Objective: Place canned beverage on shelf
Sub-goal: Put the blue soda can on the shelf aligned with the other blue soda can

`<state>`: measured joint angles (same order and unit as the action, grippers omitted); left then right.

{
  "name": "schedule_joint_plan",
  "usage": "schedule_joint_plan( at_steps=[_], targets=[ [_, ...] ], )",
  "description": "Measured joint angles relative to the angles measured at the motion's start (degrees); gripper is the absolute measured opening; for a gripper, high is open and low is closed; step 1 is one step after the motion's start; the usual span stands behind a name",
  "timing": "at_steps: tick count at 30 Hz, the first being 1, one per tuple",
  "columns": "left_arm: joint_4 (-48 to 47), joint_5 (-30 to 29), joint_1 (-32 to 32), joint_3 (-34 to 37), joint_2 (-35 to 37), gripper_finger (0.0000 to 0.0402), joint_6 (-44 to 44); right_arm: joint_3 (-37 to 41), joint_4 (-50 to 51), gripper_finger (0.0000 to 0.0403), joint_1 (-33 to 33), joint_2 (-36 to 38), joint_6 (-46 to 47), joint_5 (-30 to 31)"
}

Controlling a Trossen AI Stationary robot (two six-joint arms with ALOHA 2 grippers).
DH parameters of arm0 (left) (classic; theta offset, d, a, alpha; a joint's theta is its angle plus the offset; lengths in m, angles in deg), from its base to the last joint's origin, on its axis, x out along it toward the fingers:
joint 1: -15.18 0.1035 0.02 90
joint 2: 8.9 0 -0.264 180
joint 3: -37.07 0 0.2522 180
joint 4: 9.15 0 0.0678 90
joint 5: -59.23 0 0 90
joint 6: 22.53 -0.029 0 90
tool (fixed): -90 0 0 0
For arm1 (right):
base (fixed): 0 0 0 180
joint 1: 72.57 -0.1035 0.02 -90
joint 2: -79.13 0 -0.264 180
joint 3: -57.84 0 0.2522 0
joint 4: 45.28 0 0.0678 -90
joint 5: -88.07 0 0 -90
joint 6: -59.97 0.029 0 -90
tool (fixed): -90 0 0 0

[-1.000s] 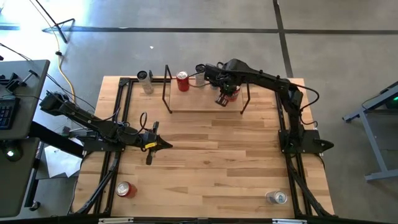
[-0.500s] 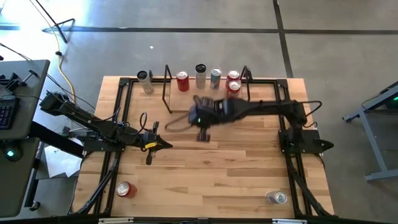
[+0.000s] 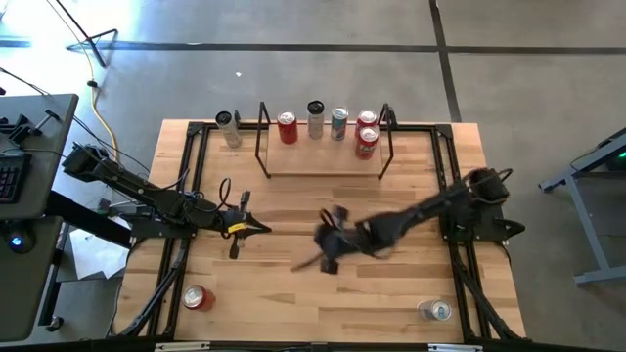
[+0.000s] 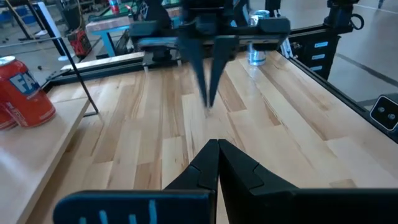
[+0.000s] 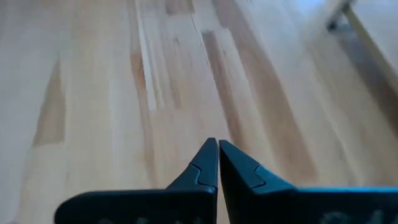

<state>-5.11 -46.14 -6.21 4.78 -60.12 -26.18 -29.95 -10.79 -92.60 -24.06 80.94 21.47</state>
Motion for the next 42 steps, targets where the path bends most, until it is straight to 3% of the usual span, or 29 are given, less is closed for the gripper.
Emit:
schedule_joint_plan(
  at_steps=[4, 9, 16, 22, 30, 38, 42],
  targets=[
    [0.1, 0.0, 0.0, 0.0, 0.0, 0.0001, 0.0, 1.7, 7.3, 0.0000, -8.8, 3.8, 17.1, 7.6],
    [0.1, 0.0, 0.0, 0.0, 0.0, 0.0001, -1.1, -3.7, 19.7, 0.0000, -19.1, 4.6, 37.1, 12.8],
    [0.0, 0.3, 0.0, 0.0, 0.0, 0.0001, -0.4, -14.3, 37.1, 0.0028, -26.7, 4.6, 60.9, 13.3],
    [-0.2, 1.4, 0.0, 0.0, 0.0, 0.0001, 0.0, -20.4, 48.9, 0.0107, -29.4, 4.6, 79.8, 2.8],
    [-0.2, 1.4, 0.0, 0.0, 0.0, 0.0001, 0.7, -21.1, 57.2, 0.0194, -30.1, 4.5, 98.4, -21.3],
    [-0.3, 1.4, 0.0, 0.0, 0.0, 0.0001, 2.5, -21.1, 60.9, 0.0213, -32.9, 3.4, 108.0, -36.9],
    [-0.4, 1.4, 0.0, 0.0, 0.0, 0.0001, 3.0, -21.1, 61.6, 0.0213, -35.3, 2.4, 111.3, -38.3]
  ],
)
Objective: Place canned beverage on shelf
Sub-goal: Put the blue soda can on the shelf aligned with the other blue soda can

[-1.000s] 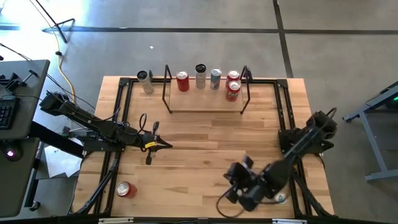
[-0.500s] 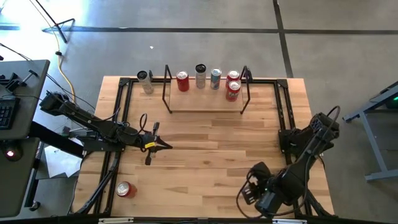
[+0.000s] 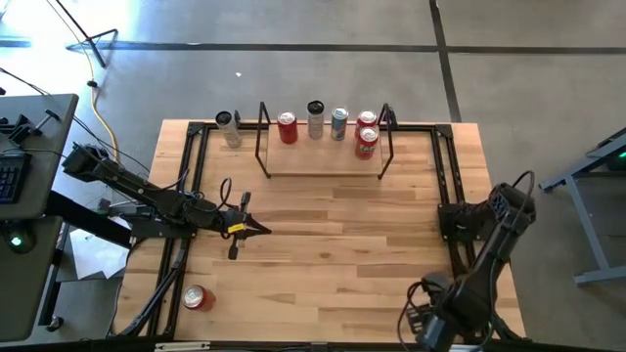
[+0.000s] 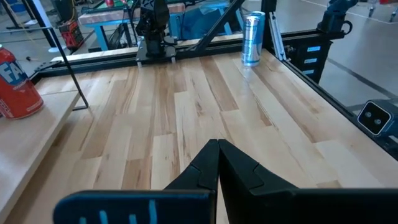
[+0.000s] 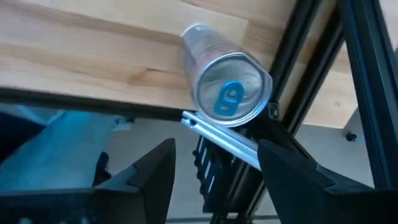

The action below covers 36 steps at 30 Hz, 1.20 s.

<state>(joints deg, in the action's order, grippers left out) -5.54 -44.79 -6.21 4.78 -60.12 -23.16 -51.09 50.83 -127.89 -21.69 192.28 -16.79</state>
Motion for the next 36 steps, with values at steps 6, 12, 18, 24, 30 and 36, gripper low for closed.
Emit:
schedule_joint_plan(
  at_steps=[6, 12, 18, 24, 30, 36],
  targets=[
    [0.0, 0.0, 0.0, 0.0, 0.0, 0.0001, 0.0, 0.0, 1.2, 0.0213, -2.9, -2.4, 2.3, 1.0],
    [0.0, 0.0, 0.0, 0.0, 0.0, 0.0000, 0.4, 0.0, 1.7, 0.0213, -4.1, -4.1, -8.6, 5.9],
    [-0.1, 0.0, 0.0, 0.0, 0.0, 0.0000, 0.5, 0.0, 3.8, 0.0213, -5.7, -5.2, -12.7, 7.8],
    [-0.1, 0.0, 0.0, 0.0, 0.0, 0.0000, 0.6, 0.2, 5.5, 0.0213, -6.7, -6.1, -12.7, 8.0],
    [-0.1, 0.0, 0.0, 0.0, 0.0, 0.0000, 1.2, 0.4, 6.1, 0.0213, -7.0, -6.1, -12.3, 8.7],
    [-0.2, 0.0, 0.0, 0.0, 0.0, 0.0000, 1.5, 0.4, 6.1, 0.0213, -6.9, -6.1, -12.4, 8.6]
  ],
)
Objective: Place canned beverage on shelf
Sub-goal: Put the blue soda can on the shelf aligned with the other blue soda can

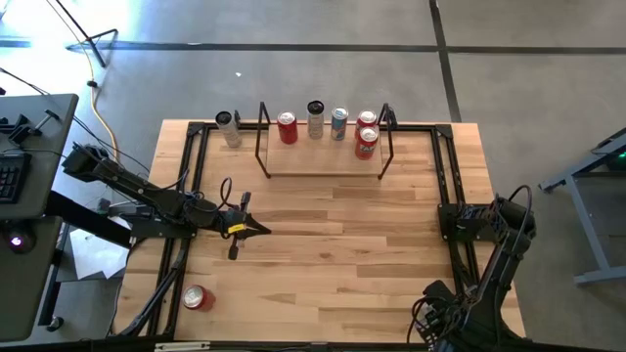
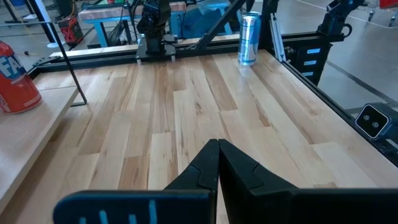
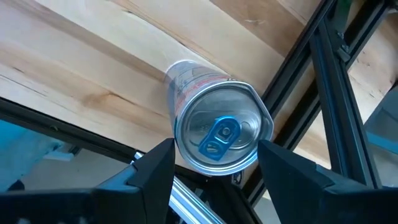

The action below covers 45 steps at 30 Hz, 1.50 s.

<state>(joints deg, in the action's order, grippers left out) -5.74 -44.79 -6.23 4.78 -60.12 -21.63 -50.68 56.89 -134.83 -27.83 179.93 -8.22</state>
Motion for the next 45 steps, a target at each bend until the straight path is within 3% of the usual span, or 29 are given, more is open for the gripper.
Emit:
schedule_joint_plan(
  at_steps=[7, 14, 19, 24, 27, 31, 38, 45],
  targets=[
    [0.0, 0.0, 0.0, 0.0, 0.0, 0.0000, 0.5, -0.1, 0.7, 0.0213, 0.0, 0.0, 0.0, -3.1],
    [-0.5, 0.0, 0.0, 0.0, 0.0, 0.0000, 1.6, -5.0, 1.5, 0.0203, 0.0, 0.1, 1.2, -3.3],
    [-1.1, 0.0, 0.0, 0.0, 0.0, 0.0000, 2.1, -3.5, 0.5, 0.0124, -1.4, 0.1, 3.8, -8.9],
    [-1.0, 0.0, 0.0, 0.0, 0.0, 0.0000, 2.0, 1.3, -4.4, 0.0017, -2.8, 0.1, 2.5, -8.4],
    [-1.1, 0.0, 0.0, 0.0, 0.0, 0.0000, 2.0, 5.0, -6.7, 0.0014, -2.8, 0.1, 0.7, -8.2],
    [-1.1, 0.0, 0.0, 0.0, 0.0, 0.0000, 2.0, 9.3, -9.9, 0.0022, -2.7, 0.1, -1.3, -4.2],
    [-1.1, 0.0, 0.0, 0.0, 0.0, 0.0000, 2.1, 11.3, -11.7, 0.0003, -2.6, 0.1, -1.7, 11.9],
    [-1.1, 0.0, 0.0, 0.0, 0.0, 0.0000, 2.5, 11.0, -13.0, 0.0006, -2.2, 0.1, -1.7, 13.8]
  ],
)
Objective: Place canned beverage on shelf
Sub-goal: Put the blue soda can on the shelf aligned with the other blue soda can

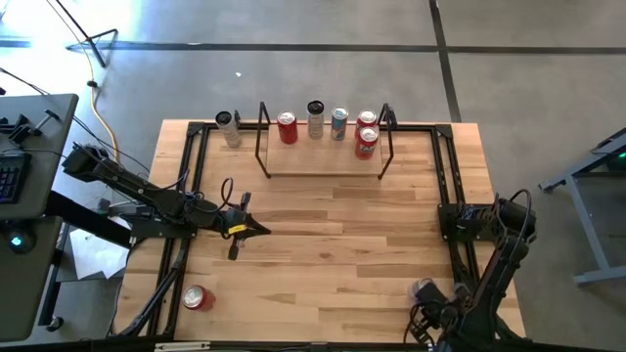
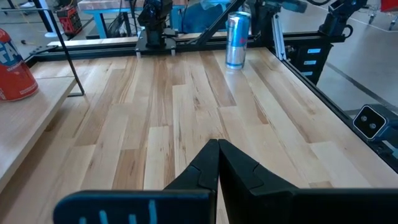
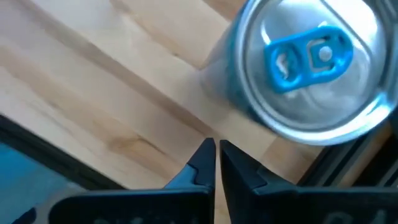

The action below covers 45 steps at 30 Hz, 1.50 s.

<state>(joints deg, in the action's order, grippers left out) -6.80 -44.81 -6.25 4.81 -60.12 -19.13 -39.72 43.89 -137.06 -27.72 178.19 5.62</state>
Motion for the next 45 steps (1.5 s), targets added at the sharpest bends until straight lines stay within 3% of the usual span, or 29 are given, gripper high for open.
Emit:
schedule_joint_plan(
  at_steps=[9, 16, 28, 35, 40, 45],
  targets=[
    [-0.9, 0.0, -0.3, 0.0, 0.0, 0.0000, 0.9, -8.0, 5.6, 0.0007, -1.5, 0.0, 1.3, 0.0],
    [-0.8, 0.0, -1.8, 0.0, 0.0, 0.0001, 0.6, -2.7, 6.2, 0.0007, -6.1, 0.0, 8.8, -1.8],
    [0.0, -0.7, -1.9, 0.0, 0.0, 0.0001, 0.9, 10.1, -0.4, 0.0007, -1.7, 0.0, 4.2, 11.8],
    [0.1, -0.7, -1.9, 0.0, 0.0, 0.0001, 1.1, 6.0, 1.1, 0.0008, 0.3, -0.1, -2.6, 16.4],
    [0.1, -0.7, -1.9, 0.0, 0.0, 0.0001, 1.4, -1.7, 10.8, 0.0038, -1.1, 0.0, 1.7, 20.1],
    [0.0, -0.7, -1.9, 0.0, 0.0, 0.0001, 1.5, -3.4, 14.2, 0.0114, -2.5, 0.0, 7.3, 23.6]
  ],
)
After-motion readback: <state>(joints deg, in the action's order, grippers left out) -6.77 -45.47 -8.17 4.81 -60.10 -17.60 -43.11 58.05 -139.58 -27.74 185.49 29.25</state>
